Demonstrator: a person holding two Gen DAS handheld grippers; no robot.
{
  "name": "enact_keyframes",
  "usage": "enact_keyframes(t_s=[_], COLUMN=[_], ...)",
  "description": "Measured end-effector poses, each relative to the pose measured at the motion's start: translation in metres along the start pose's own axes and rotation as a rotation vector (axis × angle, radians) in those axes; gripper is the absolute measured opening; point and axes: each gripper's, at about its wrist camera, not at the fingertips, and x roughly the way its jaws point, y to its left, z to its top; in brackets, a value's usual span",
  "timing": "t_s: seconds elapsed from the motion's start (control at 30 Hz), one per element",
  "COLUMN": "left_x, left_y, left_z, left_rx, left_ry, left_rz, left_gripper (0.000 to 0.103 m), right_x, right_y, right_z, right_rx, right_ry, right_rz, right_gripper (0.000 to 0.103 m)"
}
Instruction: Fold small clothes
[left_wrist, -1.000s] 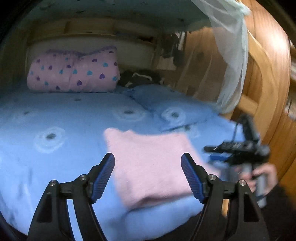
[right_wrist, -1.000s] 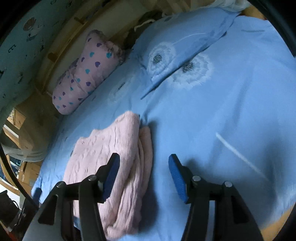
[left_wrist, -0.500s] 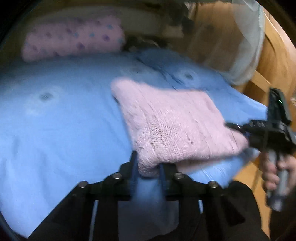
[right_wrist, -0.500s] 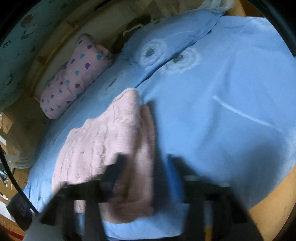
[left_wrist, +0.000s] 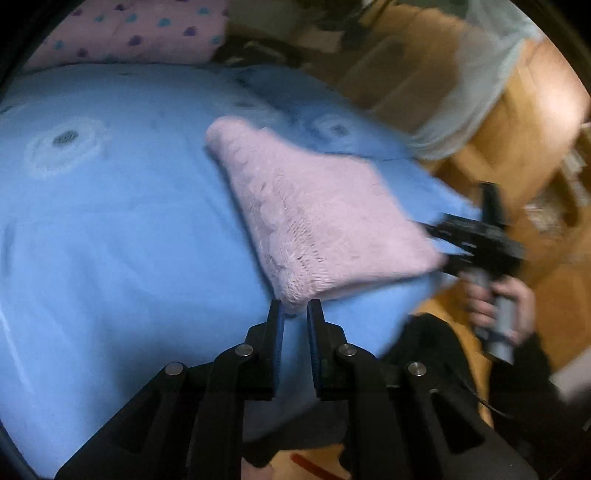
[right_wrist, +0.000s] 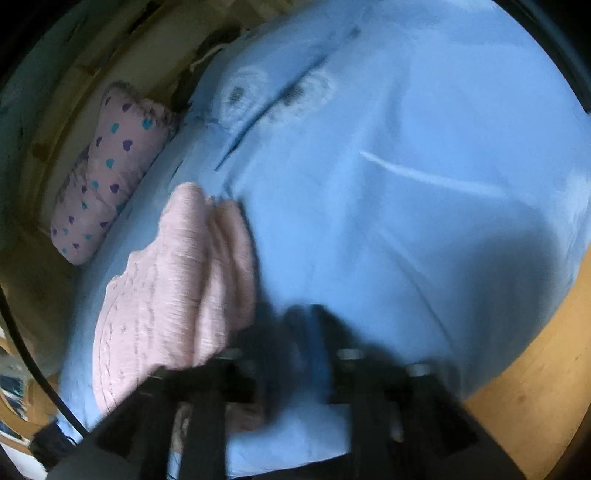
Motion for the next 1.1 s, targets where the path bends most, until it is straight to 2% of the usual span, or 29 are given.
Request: enact_keyframes(t_s=[0.03,0.07,0.1,0.17,0.2,0.27,0.37,0.4,0.47,0.5,0.57,0.63,0.67,0.73,0.77,0.8,0.93,1.0,1.07,1.1], left_x=[-0.021,-0.042,-0.054,-0.052,-0.043,-0.02,0.034,0.05,0.08,0.094,0.101,0.108,0.11,0.11,0.11,0.107,0.104,0.107,0.107,0.108], left_y=[0.003,0.004,0.002,-0.008,-0.014,-0.025,-0.041,-0.044,-0.05,-0.052,-0.053,-0.053,-0.053,-0.054,-0.056,-0.055,-0.049,-0.05,-0.054,-0.055], left_z=[0.004,0.013,0.024,0.051,0.062,0.079,0.091,0.09,0.078,0.071,0.065,0.061,0.06,0.06,0.059,0.059,0.065,0.068,0.066,0.065], left_rx=[0.013,0.036,0.066,0.12,0.141,0.174,0.205,0.215,0.216,0.197,0.141,0.122,0.129,0.119,0.118,0.123,0.119,0.124,0.139,0.143], left_ry=[-0.047,-0.115,-0.165,-0.169,-0.156,-0.129,-0.035,-0.006,0.053,0.056,0.028,0.009,0.003,0.007,0.013,0.018,0.021,0.022,0.016,0.011], left_rz=[-0.021,0.016,0.098,0.233,0.229,0.161,0.099,0.1,0.15,0.156,0.117,0.101,0.106,0.107,0.11,0.116,0.121,0.137,0.163,0.175], left_gripper=[0.0,0.0,0.0,0.0,0.0,0.0,0.0,0.0,0.0,0.0,0.0,0.0,0.0,0.0,0.0,0.0,0.0,0.0,0.0,0.0], right_x=[-0.001,-0.002,0.0,0.011,0.021,0.04,0.075,0.086,0.083,0.069,0.05,0.046,0.054,0.079,0.087,0.084,0.021,-0.003,-0.004,0.006], right_y=[0.014,0.025,0.039,0.069,0.08,0.089,0.09,0.087,0.085,0.087,0.092,0.092,0.09,0.08,0.077,0.078,0.099,0.104,0.103,0.099], right_z=[0.006,0.011,0.017,0.029,0.036,0.049,0.062,0.065,0.068,0.073,0.078,0.085,0.086,0.084,0.081,0.079,0.062,0.04,0.014,0.0], right_rx=[-0.061,-0.106,-0.166,-0.27,-0.284,-0.273,-0.257,-0.234,-0.216,-0.238,-0.286,-0.291,-0.295,-0.297,-0.296,-0.303,-0.434,-0.487,-0.532,-0.542], right_ry=[-0.017,-0.029,-0.045,-0.071,-0.056,0.013,0.115,0.172,0.189,0.143,0.081,0.07,0.086,0.182,0.224,0.22,0.039,-0.021,-0.003,0.044], right_rz=[-0.009,-0.02,-0.044,-0.085,-0.086,-0.054,-0.048,-0.037,0.01,0.053,0.103,0.099,0.067,-0.074,-0.136,-0.152,-0.141,-0.096,-0.086,-0.113], right_gripper=[0.059,0.059,0.06,0.064,0.068,0.068,0.067,0.05,0.024,0.021,0.02,0.02,0.02,0.024,0.031,0.041,0.047,0.064,0.064,0.064])
